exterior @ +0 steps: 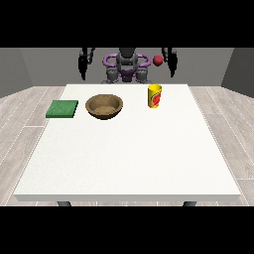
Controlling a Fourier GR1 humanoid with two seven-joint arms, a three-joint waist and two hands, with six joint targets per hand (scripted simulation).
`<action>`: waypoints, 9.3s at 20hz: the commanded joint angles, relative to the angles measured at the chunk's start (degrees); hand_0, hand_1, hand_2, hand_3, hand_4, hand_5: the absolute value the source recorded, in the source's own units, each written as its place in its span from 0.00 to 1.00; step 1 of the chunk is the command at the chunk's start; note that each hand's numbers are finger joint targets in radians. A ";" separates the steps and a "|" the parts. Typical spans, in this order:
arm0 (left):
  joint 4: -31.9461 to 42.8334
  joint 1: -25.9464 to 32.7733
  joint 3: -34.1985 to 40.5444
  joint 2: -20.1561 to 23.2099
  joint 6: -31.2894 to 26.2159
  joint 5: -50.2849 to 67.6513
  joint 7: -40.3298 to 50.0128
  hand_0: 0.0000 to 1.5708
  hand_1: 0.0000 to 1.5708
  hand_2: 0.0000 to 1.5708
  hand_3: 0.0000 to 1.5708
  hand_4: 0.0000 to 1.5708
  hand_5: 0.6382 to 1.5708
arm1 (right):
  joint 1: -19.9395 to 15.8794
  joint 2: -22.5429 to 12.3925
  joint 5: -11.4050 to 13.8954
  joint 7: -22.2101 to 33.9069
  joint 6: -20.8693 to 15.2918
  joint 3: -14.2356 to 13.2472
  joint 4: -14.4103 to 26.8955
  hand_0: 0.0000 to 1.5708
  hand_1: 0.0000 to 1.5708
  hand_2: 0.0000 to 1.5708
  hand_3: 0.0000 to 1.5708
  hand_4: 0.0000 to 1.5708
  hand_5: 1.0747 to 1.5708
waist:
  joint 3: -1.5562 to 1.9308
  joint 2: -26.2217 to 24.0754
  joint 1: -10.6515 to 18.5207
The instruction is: Pick the cup and pour the ball into the bowl, then pick the bowl and place it on the pad
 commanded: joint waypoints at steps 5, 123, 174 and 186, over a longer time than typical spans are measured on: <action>-5.55 -0.74 0.71 2.33 -0.67 0.78 5.16 0.00 0.00 0.00 0.00 0.00 0.99 | -0.57 -2.39 -0.09 5.16 -0.07 -0.82 -5.75 0.00 0.00 0.00 0.00 0.00 1.00 | -0.44 -14.34 -0.36; 57.29 -59.84 -43.21 -0.16 5.75 -96.91 16.81 0.92 0.92 1.00 1.00 0.98 0.53 | -17.41 -17.47 -13.67 -11.40 21.28 -18.83 33.83 0.00 0.00 0.00 0.00 0.00 0.99 | -0.29 -2.76 -5.17; 11.24 -24.03 0.05 2.27 1.87 -4.53 -9.37 0.00 0.00 0.00 0.00 0.05 1.00 | -28.93 -5.46 -9.89 -23.84 -8.96 -20.55 63.10 0.92 0.92 1.00 0.00 0.30 0.88 | -0.26 14.11 11.04; 17.93 -22.68 0.84 -0.19 2.19 -3.40 -11.71 0.00 0.00 0.00 0.00 0.61 0.84 | -31.36 -12.36 6.44 -6.42 -27.03 -9.24 60.09 1.00 1.00 1.00 0.67 0.55 0.99 | -0.51 6.56 11.20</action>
